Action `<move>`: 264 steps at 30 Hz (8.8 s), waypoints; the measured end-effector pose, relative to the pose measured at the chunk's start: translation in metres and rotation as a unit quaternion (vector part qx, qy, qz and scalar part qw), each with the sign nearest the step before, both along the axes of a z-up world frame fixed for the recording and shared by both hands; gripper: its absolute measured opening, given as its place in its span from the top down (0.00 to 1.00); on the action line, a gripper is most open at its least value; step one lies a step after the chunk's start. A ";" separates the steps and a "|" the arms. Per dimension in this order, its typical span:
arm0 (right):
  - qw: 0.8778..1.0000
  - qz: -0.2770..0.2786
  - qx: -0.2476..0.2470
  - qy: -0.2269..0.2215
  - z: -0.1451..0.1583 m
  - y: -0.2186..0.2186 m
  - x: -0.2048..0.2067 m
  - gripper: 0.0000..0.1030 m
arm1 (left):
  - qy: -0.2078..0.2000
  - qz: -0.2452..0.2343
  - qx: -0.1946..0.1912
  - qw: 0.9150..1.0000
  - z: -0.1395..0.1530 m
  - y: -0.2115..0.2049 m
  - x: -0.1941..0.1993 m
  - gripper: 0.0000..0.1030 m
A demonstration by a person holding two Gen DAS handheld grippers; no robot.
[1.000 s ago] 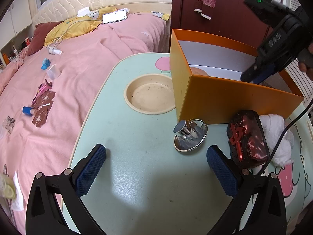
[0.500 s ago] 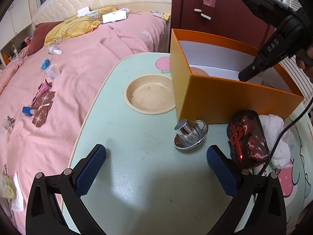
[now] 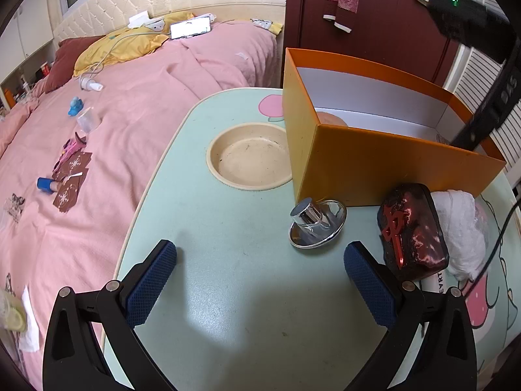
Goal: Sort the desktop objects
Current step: 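Grasp the white dog figurine keychain in the box with the right tool, then lift the figurine keychain out of the box with the right tool, then grasp the brown card box with the left tool while the right tool sets down the keychain, then carry the brown card box out and set it on the table with the left tool, then grasp the pink heart piece in the box with the right tool, then lift the pink heart piece out and set it on the table with the right tool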
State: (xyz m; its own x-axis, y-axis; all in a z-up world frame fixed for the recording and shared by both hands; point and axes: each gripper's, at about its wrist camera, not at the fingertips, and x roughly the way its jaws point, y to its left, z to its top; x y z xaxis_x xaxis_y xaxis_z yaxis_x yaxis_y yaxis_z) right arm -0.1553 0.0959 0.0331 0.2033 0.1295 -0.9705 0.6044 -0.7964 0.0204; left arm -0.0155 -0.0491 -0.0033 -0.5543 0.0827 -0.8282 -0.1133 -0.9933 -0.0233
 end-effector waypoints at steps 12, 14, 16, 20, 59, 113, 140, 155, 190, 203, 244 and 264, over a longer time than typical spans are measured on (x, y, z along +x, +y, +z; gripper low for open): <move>0.999 -0.001 0.036 -0.040 -0.011 -0.010 -0.001 0.68 | 0.001 0.001 0.000 1.000 0.002 0.002 -0.001 0.00; 0.999 0.001 0.029 -0.026 -0.003 -0.011 0.001 0.69 | 0.001 0.001 0.000 1.000 0.002 0.002 -0.001 0.00; 1.000 -0.002 0.009 0.000 0.009 -0.010 0.000 0.69 | 0.001 0.001 0.000 1.000 0.002 0.002 -0.001 0.00; 0.996 -0.023 -0.070 0.056 0.053 -0.006 0.000 0.69 | 0.000 0.000 0.000 1.000 0.002 0.001 -0.002 0.00; 0.937 -0.118 -0.247 0.217 0.025 0.088 0.157 0.47 | 0.060 0.010 0.036 0.997 0.041 -0.016 0.014 0.00; 0.848 -0.182 -0.411 0.281 0.025 0.138 0.184 0.40 | -0.243 -0.143 0.014 0.959 0.027 0.215 -0.146 0.42; 0.860 -0.170 -0.374 0.302 0.020 0.130 0.183 0.40 | -0.042 -0.098 0.095 0.990 0.081 0.037 0.014 0.57; 0.864 -0.182 -0.369 0.289 0.015 0.129 0.176 0.40 | -0.082 -0.102 0.072 0.989 0.023 0.034 0.060 0.57; 0.957 -0.128 -0.214 0.146 0.073 0.020 0.046 0.40 | 0.034 -0.010 0.183 0.983 0.025 -0.030 0.030 0.31; 0.990 -0.109 -0.088 0.011 0.002 -0.034 0.006 0.40 | 0.027 -0.006 0.193 0.981 0.021 -0.035 0.029 0.31; 0.960 -0.106 -0.226 0.125 0.071 0.035 0.095 0.65 | 0.018 0.013 0.202 0.979 0.018 -0.043 0.028 0.31; 0.937 -0.164 -0.220 0.219 0.038 0.103 0.112 0.63 | 0.048 -0.026 0.175 0.983 0.050 -0.028 0.023 0.31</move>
